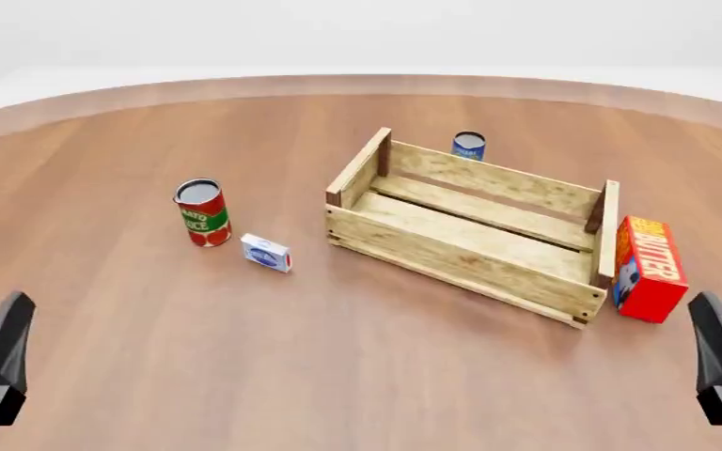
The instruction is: Pick up the butter and put it in the tray.
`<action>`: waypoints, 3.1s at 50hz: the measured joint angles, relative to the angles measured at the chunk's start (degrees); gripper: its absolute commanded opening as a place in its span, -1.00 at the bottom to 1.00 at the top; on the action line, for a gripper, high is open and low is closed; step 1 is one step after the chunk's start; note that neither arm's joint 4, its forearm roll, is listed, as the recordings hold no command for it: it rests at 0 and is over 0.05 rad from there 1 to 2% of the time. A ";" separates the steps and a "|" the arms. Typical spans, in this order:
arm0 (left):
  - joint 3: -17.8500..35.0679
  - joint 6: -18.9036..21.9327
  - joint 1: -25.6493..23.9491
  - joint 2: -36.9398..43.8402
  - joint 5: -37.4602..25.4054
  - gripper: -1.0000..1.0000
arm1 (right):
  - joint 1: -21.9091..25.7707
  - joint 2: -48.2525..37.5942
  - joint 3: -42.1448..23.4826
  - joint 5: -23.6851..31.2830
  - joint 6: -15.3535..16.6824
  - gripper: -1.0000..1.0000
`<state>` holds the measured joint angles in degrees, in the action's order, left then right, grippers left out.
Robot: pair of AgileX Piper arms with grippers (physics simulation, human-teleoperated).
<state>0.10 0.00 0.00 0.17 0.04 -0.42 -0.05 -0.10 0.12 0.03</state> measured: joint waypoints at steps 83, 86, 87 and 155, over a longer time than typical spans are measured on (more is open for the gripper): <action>0.15 0.00 0.00 0.26 0.07 1.00 | -7.19 -20.09 0.06 -16.80 1.34 1.00; 0.15 0.00 0.00 0.26 0.07 1.00 | -7.56 -21.24 0.07 -17.80 1.27 1.00; 0.15 0.00 0.00 0.26 0.07 1.00 | -7.68 -21.62 0.07 -18.12 1.25 1.00; 0.15 0.00 0.00 0.26 0.07 1.00 | -11.89 -65.08 0.09 -56.15 -0.12 1.00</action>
<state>0.25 0.00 0.01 0.43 0.11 -12.31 -65.12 -0.01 -56.03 -0.09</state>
